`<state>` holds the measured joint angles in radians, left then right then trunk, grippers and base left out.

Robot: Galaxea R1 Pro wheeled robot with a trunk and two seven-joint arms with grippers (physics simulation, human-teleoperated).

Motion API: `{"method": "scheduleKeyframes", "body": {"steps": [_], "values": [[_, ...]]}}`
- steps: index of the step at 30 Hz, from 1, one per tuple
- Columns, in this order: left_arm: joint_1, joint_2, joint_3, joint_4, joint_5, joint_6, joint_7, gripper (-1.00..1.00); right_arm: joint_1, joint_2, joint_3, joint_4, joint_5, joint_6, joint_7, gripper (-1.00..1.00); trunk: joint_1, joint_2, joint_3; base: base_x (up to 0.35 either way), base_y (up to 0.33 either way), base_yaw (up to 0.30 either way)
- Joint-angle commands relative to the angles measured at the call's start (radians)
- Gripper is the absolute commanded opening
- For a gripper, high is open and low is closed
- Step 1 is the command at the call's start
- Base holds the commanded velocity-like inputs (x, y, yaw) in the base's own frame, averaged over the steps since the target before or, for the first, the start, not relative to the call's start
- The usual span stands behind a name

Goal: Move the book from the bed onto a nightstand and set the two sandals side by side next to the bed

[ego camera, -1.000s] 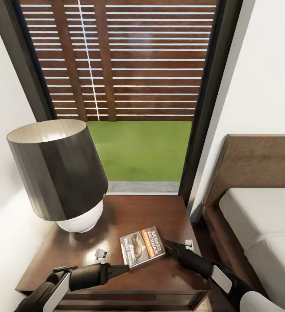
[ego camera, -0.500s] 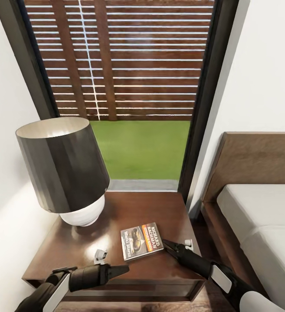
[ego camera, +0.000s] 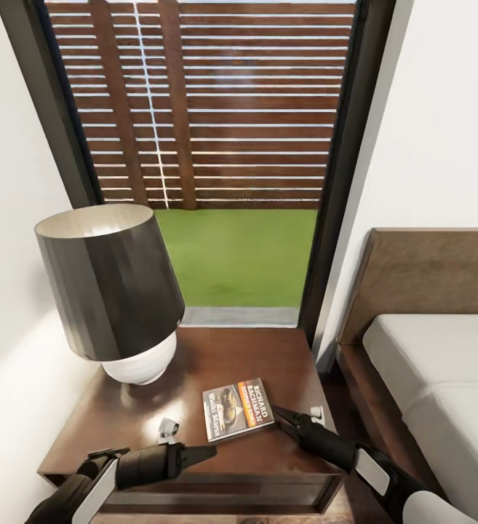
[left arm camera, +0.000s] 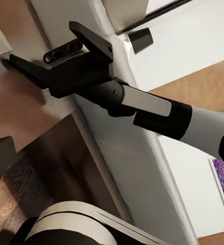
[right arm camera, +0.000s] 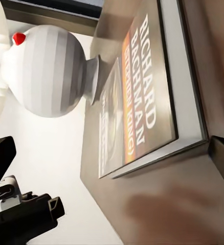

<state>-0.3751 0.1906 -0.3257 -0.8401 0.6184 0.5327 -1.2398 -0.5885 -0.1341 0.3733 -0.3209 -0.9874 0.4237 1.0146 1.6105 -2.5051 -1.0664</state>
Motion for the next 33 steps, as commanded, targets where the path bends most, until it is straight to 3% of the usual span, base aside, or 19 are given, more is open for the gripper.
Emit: {"method": "scheduleKeyframes", "body": {"steps": [1,23,33], "values": [[-0.001,0.001,-0.004,0.000,0.009,0.010,0.000,1.00,-0.001,-0.001,0.006,0.000,-0.008,0.004,-0.001,1.00,-0.001,0.000,0.003,0.000,0.000,0.000],[-0.001,0.001,-0.004,0.000,0.009,0.010,0.000,1.00,-0.001,-0.001,0.006,0.000,-0.008,0.004,-0.001,1.00,-0.010,0.005,0.088,0.000,0.000,0.000],[-0.001,0.001,-0.004,0.000,0.009,0.010,0.000,1.00,-0.001,-0.001,0.006,0.000,-0.008,0.003,-0.001,1.00,-0.049,0.075,0.119,0.000,0.000,0.000]]}}
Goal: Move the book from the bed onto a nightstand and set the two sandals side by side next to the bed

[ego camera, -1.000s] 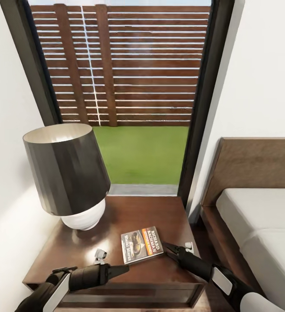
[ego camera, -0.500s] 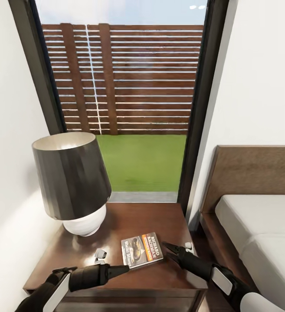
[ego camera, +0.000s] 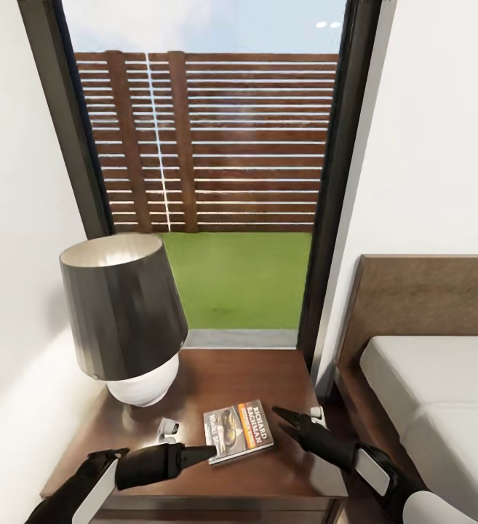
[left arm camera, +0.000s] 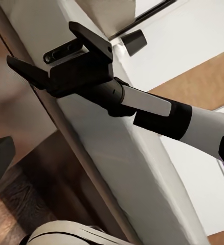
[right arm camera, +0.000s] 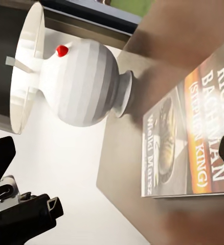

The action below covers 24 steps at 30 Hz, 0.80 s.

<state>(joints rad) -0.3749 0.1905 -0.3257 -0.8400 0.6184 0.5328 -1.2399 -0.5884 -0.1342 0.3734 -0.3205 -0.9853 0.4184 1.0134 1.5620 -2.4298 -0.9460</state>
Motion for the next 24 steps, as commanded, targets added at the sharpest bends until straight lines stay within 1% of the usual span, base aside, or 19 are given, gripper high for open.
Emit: {"method": "scheduleKeyframes", "body": {"steps": [1,24], "values": [[-0.001,0.001,-0.004,0.000,0.009,0.010,0.000,1.00,-0.001,-0.001,0.006,0.000,-0.010,0.008,0.001,1.00,-0.004,0.007,0.002,0.000,0.000,0.000],[-0.001,0.001,-0.005,0.000,0.009,0.010,0.000,1.00,-0.001,-0.001,0.006,-0.002,-0.009,0.007,0.001,1.00,-0.092,0.168,0.074,0.000,0.000,0.000]]}}
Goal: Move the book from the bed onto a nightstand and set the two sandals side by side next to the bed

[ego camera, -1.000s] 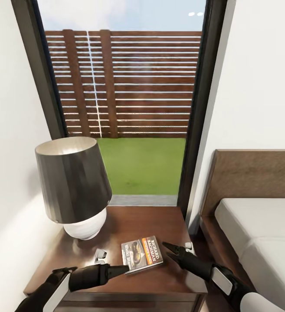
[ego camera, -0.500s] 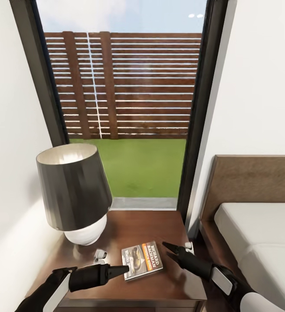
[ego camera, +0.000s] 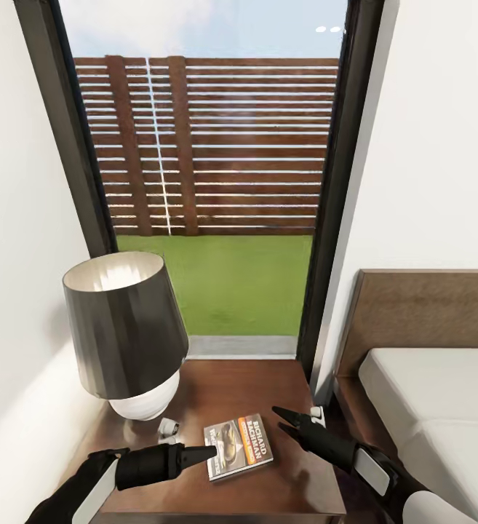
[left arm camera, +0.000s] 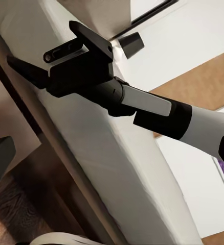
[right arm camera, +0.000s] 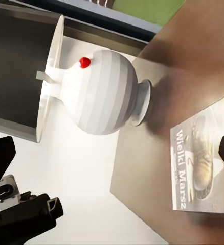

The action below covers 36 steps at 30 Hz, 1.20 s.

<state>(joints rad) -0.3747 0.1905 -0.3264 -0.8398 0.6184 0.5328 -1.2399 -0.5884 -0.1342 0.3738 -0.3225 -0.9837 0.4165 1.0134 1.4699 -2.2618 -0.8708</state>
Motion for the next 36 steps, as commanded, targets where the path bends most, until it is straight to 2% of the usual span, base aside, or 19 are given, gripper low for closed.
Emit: {"method": "scheduleKeyframes", "body": {"steps": [1,26,32,36], "values": [[-0.001,0.001,-0.004,0.000,0.009,0.010,0.000,1.00,-0.001,-0.001,0.006,0.000,-0.010,0.008,0.001,1.00,-0.004,0.007,0.002,0.000,0.000,0.000],[-0.001,0.000,-0.006,0.001,0.008,0.009,0.015,1.00,-0.001,-0.001,0.005,0.000,-0.010,0.002,0.002,1.00,-0.100,0.182,0.081,0.000,0.000,0.000],[-0.001,-0.002,-0.010,0.000,0.006,0.006,0.082,1.00,-0.001,-0.001,0.005,-0.003,-0.009,-0.002,0.001,1.00,-0.123,0.224,0.099,0.000,0.000,0.000],[-0.001,-0.017,-0.013,0.016,0.004,0.000,0.215,1.00,-0.001,-0.001,0.006,-0.005,-0.009,-0.002,0.003,1.00,-0.138,0.252,0.112,0.000,0.000,0.000]]}}
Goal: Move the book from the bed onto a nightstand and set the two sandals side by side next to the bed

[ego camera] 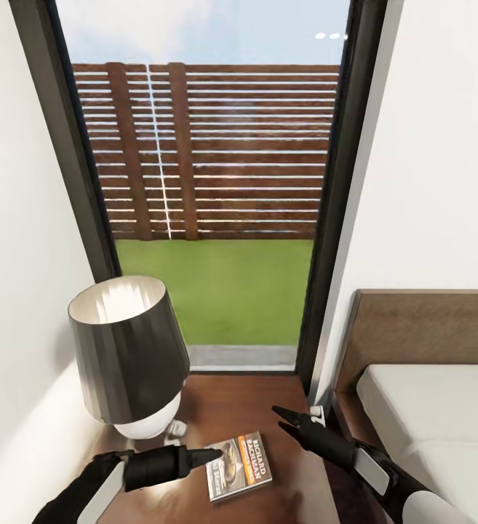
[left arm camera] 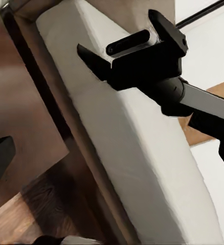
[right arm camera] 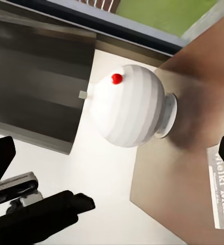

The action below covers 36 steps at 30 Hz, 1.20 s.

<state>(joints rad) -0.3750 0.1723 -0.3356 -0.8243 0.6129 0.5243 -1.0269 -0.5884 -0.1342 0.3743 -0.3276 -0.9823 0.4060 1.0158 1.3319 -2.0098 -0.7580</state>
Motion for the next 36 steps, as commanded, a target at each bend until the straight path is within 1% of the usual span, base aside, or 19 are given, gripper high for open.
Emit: {"method": "scheduleKeyframes", "body": {"steps": [1,3,4,7,9,10,12,15,16,18,20,21,22,26,29,31,32,33,36], "values": [[-0.001,-0.006,-0.005,0.019,0.008,0.004,0.052,1.00,0.000,-0.001,0.006,0.000,-0.009,0.008,0.002,1.00,-0.004,0.007,0.002,0.000,0.000,0.000],[-0.001,-0.010,-0.007,0.053,0.007,-0.019,0.088,1.00,0.001,-0.005,0.008,0.001,-0.005,0.008,0.003,1.00,-0.012,0.021,0.009,0.000,0.000,0.000],[-0.001,-0.011,-0.009,0.098,0.005,-0.056,0.100,1.00,0.002,-0.008,0.009,0.003,-0.001,0.008,0.004,1.00,-0.016,0.028,0.012,0.000,0.000,0.000],[-0.001,-0.013,-0.012,0.172,0.005,-0.132,0.107,1.00,0.005,-0.013,0.012,0.008,0.020,0.006,0.004,1.00,-0.027,0.049,0.021,0.000,0.000,0.000],[0.000,-0.018,-0.019,0.216,0.005,-0.170,0.108,1.00,0.006,-0.026,0.013,0.014,0.080,0.003,0.005,1.00,-0.035,0.063,0.027,0.000,0.000,0.000],[0.000,-0.022,-0.029,0.249,0.005,-0.186,0.109,1.00,0.007,-0.043,0.013,0.016,0.141,0.002,0.012,1.00,-0.039,0.070,0.030,0.000,0.000,0.000],[0.000,-0.025,-0.041,0.280,0.005,-0.203,0.108,1.00,0.007,-0.055,0.013,0.018,0.199,0.001,0.042,1.00,-0.046,0.084,0.037,0.000,0.000,0.000],[-0.001,-0.026,-0.052,0.310,0.006,-0.239,0.107,1.00,0.008,-0.064,0.012,0.042,0.270,-0.007,0.123,1.00,-0.058,0.105,0.046,0.000,0.000,0.000],[-0.001,-0.026,-0.053,0.314,0.006,-0.245,0.107,1.00,0.008,-0.065,0.012,0.056,0.281,-0.013,0.135,1.00,-0.062,0.112,0.049,0.000,0.000,0.000],[0.000,-0.026,-0.055,0.344,0.006,-0.260,0.107,1.00,0.008,-0.067,0.013,0.133,0.312,-0.055,0.165,1.00,-0.069,0.126,0.056,0.000,0.000,0.000],[-0.001,-0.026,-0.056,0.379,0.005,-0.272,0.107,1.00,0.008,-0.068,0.013,0.201,0.324,-0.101,0.174,1.00,-0.077,0.140,0.062,0.000,0.000,0.000],[0.000,-0.027,-0.057,0.439,0.005,-0.320,0.107,1.00,0.009,-0.068,0.013,0.293,0.332,-0.179,0.181,1.00,-0.081,0.147,0.065,0.000,0.000,0.000],[0.000,-0.027,-0.057,0.475,0.005,-0.362,0.110,1.00,0.009,-0.067,0.014,0.324,0.334,-0.216,0.179,1.00,-0.085,0.154,0.068,0.000,0.000,0.000],[0.000,-0.035,-0.057,0.563,0.005,-0.445,0.114,1.00,0.009,-0.064,0.014,0.360,0.337,-0.261,0.173,1.00,-0.100,0.182,0.081,0.000,0.000,0.000],[0.000,-0.040,-0.058,0.596,0.005,-0.474,0.122,1.00,0.009,-0.064,0.014,0.389,0.337,-0.271,0.167,1.00,-0.111,0.203,0.090,0.000,0.000,0.000],[0.000,-0.042,-0.058,0.607,0.005,-0.481,0.162,1.00,0.009,-0.062,0.014,0.400,0.337,-0.273,0.151,1.00,-0.119,0.217,0.096,0.000,0.000,0.000],[0.000,-0.047,-0.059,0.617,0.005,-0.483,0.201,1.00,0.009,-0.059,0.014,0.403,0.338,-0.275,0.129,1.00,-0.123,0.224,0.099,0.000,0.000,0.000],[0.000,-0.057,-0.061,0.636,0.004,-0.485,0.259,1.00,0.010,-0.056,0.014,0.406,0.339,-0.282,0.092,1.00,-0.127,0.231,0.103,0.000,0.000,0.000],[0.000,-0.083,-0.068,0.683,0.004,-0.509,0.346,1.00,0.036,-0.054,0.014,0.408,0.354,-0.329,0.019,1.00,-0.138,0.252,0.112,0.000,0.000,0.000]]}}
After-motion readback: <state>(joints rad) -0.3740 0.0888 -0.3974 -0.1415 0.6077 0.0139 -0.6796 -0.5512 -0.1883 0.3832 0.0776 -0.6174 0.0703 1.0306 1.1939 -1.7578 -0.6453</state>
